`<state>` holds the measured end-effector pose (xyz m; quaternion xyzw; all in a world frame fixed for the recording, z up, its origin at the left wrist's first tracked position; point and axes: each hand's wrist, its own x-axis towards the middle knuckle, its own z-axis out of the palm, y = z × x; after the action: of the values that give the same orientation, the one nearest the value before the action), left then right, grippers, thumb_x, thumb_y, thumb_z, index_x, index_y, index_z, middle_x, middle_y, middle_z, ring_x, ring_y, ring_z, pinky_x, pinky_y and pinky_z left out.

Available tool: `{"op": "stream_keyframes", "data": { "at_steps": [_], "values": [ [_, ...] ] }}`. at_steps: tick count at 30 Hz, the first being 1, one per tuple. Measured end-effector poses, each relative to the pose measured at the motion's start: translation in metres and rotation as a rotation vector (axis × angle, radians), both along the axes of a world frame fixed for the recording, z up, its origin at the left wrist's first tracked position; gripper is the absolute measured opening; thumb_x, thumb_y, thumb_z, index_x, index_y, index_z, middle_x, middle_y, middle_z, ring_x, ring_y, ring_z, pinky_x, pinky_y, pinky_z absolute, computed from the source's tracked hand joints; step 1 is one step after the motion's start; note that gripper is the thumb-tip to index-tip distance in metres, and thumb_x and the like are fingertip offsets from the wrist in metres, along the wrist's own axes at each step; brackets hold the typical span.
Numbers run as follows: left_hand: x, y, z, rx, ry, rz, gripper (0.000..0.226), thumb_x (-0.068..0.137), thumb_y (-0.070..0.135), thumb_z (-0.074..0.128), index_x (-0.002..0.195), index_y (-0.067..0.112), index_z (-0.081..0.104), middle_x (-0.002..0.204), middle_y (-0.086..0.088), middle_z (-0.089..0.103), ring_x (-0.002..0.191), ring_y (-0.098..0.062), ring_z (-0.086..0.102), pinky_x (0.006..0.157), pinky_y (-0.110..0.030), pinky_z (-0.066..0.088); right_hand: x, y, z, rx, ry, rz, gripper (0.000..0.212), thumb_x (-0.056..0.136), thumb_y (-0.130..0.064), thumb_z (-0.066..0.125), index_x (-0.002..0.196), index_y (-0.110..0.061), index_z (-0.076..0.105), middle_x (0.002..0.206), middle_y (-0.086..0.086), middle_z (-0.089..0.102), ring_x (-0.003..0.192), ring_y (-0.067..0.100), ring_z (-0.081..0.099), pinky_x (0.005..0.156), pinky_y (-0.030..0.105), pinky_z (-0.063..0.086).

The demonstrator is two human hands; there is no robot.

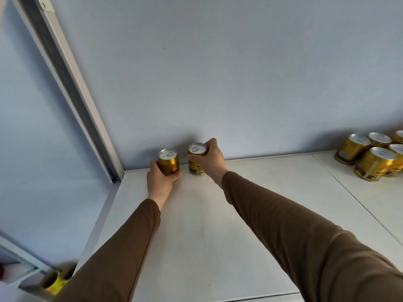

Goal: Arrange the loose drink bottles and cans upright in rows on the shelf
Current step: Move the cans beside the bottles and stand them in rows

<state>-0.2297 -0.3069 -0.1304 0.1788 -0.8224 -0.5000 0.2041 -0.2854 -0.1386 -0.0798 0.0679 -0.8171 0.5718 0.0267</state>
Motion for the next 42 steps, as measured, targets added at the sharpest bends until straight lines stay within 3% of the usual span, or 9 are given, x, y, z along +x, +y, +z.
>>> {"op": "stream_keyframes", "data": {
  "at_steps": [4,8,12,15,17,21,27,36,42],
  "values": [
    [0.016,0.005,0.009,0.048,0.031,-0.102,0.069,0.07,0.03,0.09,0.123,0.027,0.045,0.117,0.006,0.057,0.106,-0.018,0.056,0.076,-0.019,0.043,0.016,0.02,0.015,-0.065,0.013,-0.004,0.054,0.067,-0.042,0.083,0.1,-0.025,0.044,0.094,-0.009,0.059,0.084,0.008,0.06,0.058,0.022,0.045],
    [0.036,0.026,0.027,0.12,0.06,-0.187,0.069,0.066,0.031,0.092,0.118,0.036,0.048,0.109,0.019,0.059,0.101,-0.004,0.058,0.075,-0.019,0.044,0.04,0.048,0.029,-0.154,0.031,-0.064,0.058,0.065,-0.044,0.085,0.104,-0.028,0.046,0.096,-0.013,0.059,0.086,0.001,0.059,0.06,0.019,0.043],
    [0.06,0.053,0.038,0.186,0.083,-0.31,0.062,0.063,0.029,0.094,0.11,0.039,0.055,0.107,0.02,0.067,0.097,0.003,0.063,0.074,-0.013,0.048,0.068,0.078,0.04,-0.238,0.057,-0.1,0.061,0.068,-0.041,0.085,0.115,-0.026,0.05,0.106,-0.011,0.06,0.096,0.004,0.06,0.075,0.026,0.051],
    [0.076,0.076,0.043,0.208,0.082,-0.399,0.066,0.064,0.03,0.094,0.116,0.041,0.055,0.11,0.021,0.066,0.101,0.004,0.062,0.075,-0.011,0.049,0.09,0.101,0.043,-0.27,0.055,-0.117,0.064,0.07,-0.039,0.085,0.125,-0.026,0.053,0.112,-0.01,0.063,0.104,0.006,0.06,0.084,0.029,0.052],
    [0.084,0.092,0.045,0.201,0.076,-0.452,0.068,0.065,0.032,0.093,0.119,0.042,0.054,0.115,0.021,0.064,0.106,0.001,0.061,0.08,-0.014,0.047,0.104,0.117,0.043,-0.266,0.062,-0.134,0.062,0.072,-0.038,0.085,0.126,-0.027,0.055,0.111,-0.011,0.065,0.102,0.004,0.06,0.081,0.025,0.051],
    [0.096,0.124,0.044,0.207,0.059,-0.531,0.064,0.064,0.033,0.093,0.114,0.044,0.055,0.108,0.024,0.067,0.1,0.005,0.062,0.074,-0.01,0.048,0.131,0.151,0.04,-0.27,0.078,-0.195,0.054,0.072,-0.036,0.085,0.119,-0.028,0.06,0.103,-0.015,0.067,0.089,-0.01,0.061,0.069,0.011,0.047],
    [0.107,0.184,0.034,0.214,0.014,-0.617,0.068,0.065,0.029,0.093,0.121,0.037,0.054,0.114,0.015,0.067,0.105,-0.005,0.063,0.074,-0.01,0.049,0.163,0.207,0.03,-0.254,0.091,-0.295,0.054,0.072,-0.033,0.086,0.119,-0.028,0.06,0.103,-0.013,0.067,0.09,-0.007,0.062,0.074,0.018,0.048],
    [0.115,0.32,0.031,0.223,0.015,-0.598,0.065,0.067,0.021,0.091,0.12,0.031,0.054,0.11,0.015,0.066,0.095,0.007,0.062,0.07,-0.005,0.047,0.178,0.332,0.022,-0.183,0.124,-0.335,0.062,0.074,-0.032,0.084,0.128,-0.02,0.057,0.117,-0.001,0.064,0.107,0.011,0.059,0.092,0.037,0.053],
    [0.118,0.411,0.02,0.227,0.0,-0.605,0.063,0.066,0.024,0.093,0.116,0.035,0.056,0.104,0.021,0.069,0.095,0.005,0.063,0.071,-0.005,0.047,0.175,0.424,0.015,-0.164,0.119,-0.336,0.062,0.074,-0.037,0.083,0.128,-0.023,0.056,0.117,-0.002,0.063,0.109,0.012,0.059,0.093,0.038,0.054]
  ]
}}
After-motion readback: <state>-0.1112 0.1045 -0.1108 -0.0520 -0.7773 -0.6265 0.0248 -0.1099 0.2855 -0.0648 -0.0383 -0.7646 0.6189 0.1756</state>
